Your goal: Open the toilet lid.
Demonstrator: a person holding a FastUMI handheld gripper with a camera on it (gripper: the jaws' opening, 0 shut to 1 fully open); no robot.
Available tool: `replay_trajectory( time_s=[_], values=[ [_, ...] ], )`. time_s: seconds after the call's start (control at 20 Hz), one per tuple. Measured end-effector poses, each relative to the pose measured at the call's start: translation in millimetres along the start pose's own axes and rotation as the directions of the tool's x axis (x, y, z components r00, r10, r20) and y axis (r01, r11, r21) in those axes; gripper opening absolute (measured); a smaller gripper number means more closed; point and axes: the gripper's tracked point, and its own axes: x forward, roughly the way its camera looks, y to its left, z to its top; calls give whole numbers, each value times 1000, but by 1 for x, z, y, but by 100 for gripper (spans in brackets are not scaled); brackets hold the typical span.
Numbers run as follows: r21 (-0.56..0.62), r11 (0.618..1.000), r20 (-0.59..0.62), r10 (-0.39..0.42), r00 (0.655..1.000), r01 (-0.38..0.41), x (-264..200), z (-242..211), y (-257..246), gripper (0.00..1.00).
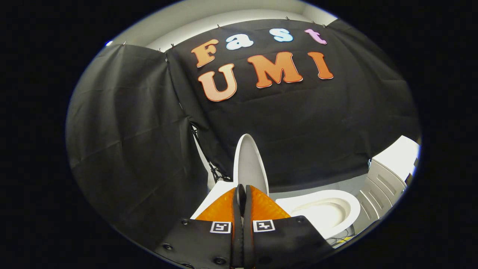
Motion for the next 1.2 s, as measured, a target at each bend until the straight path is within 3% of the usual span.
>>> replay_trajectory(
  time_s=[0.95, 1.05, 1.15, 1.2],
  values=[
    [-136, 990, -25, 29, 999, -32, 16, -20, 68, 9],
    [-191, 981, -32, 31, 999, -36, 15, -21, 71, 19],
    [-186, 981, -40, 52, 998, -58, 10, -24, 76, 22],
    [-180, 982, -25, 61, 998, -64, 6, -19, 75, 34]
  ],
)
